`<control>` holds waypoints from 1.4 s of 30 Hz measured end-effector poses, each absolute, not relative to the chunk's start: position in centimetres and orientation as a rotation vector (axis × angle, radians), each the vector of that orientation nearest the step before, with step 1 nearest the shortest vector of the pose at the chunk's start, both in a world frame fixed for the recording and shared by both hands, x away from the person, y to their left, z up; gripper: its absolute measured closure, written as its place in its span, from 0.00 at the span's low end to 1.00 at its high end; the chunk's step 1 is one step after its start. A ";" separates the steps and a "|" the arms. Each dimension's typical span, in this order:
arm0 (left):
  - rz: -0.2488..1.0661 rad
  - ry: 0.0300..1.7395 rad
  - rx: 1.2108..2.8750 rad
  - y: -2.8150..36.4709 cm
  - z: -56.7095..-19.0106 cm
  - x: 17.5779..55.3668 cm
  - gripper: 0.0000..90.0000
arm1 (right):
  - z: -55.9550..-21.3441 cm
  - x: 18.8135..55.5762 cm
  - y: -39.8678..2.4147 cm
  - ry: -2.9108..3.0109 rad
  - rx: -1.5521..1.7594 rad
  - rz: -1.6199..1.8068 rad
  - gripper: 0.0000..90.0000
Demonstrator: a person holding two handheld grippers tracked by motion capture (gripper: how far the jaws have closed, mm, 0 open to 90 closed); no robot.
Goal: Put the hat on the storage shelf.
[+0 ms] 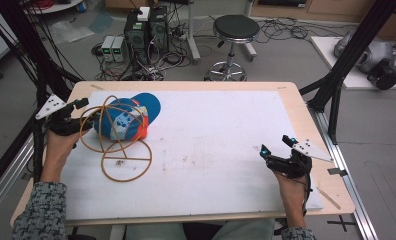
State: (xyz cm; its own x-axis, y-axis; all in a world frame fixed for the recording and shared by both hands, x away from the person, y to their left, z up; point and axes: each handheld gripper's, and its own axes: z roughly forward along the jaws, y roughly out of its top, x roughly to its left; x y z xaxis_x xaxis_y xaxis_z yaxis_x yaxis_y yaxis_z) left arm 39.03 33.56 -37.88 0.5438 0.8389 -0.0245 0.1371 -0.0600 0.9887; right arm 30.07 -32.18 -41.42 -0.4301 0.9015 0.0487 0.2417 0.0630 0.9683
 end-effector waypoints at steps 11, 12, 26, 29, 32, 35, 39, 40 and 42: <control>0.626 0.815 1.565 33.3 -39.0 41.8 0.26 | -41.5 30.3 -32.0 1.745 1.137 1.399 0.11; 0.630 0.813 1.579 33.2 -39.2 41.9 0.26 | -41.5 30.3 -32.0 1.745 1.137 1.399 0.11; 0.616 0.804 1.649 32.4 -40.0 43.0 0.33 | -41.6 30.3 -32.0 1.766 1.142 1.384 0.11; 0.626 0.809 1.669 32.2 -40.2 43.1 0.36 | -41.6 30.2 -32.1 1.768 1.141 1.381 0.11; 0.619 0.802 1.680 32.3 -40.3 43.2 0.45 | -41.6 30.2 -32.1 1.768 1.149 1.384 0.11; 0.632 0.794 1.706 32.1 -40.4 43.2 0.53 | -41.6 30.2 -32.2 1.767 1.151 1.384 0.11; 0.632 0.778 1.727 31.9 -40.5 43.2 0.66 | -41.6 30.2 -32.2 1.770 1.142 1.382 0.11; 0.633 0.780 1.727 31.9 -40.5 43.2 0.66 | -41.6 30.2 -32.2 1.770 1.142 1.382 0.11; 0.635 0.775 1.727 31.9 -40.5 43.1 0.70 | -41.6 30.3 -32.1 1.770 1.141 1.379 0.11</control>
State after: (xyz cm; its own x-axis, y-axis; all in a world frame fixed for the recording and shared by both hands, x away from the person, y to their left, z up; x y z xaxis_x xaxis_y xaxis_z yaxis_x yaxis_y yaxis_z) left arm 43.11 31.89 -40.46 0.6441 0.7641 0.0352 0.1848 -0.2001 0.9622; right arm 30.26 -32.15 -41.61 -0.4394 0.8975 0.0386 0.2572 0.0845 0.9626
